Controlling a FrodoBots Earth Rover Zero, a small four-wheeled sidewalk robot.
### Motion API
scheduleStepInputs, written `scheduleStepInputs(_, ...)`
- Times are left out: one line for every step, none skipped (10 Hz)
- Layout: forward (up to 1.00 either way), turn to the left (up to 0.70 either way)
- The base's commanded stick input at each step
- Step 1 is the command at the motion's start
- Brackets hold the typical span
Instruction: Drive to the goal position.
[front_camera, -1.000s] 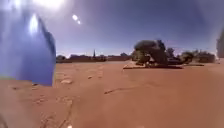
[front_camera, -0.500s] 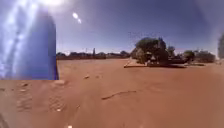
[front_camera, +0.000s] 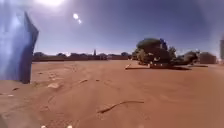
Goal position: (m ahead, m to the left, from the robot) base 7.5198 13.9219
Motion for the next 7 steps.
scheduleStepInputs(0.70, 0.00)
scheduleStepInputs(0.70, 0.00)
scheduleStepInputs(0.70, 0.00)
scheduleStepInputs(0.70, 0.00)
scheduleStepInputs(0.70, 0.00)
scheduleStepInputs(0.70, 0.00)
scheduleStepInputs(0.70, 0.00)
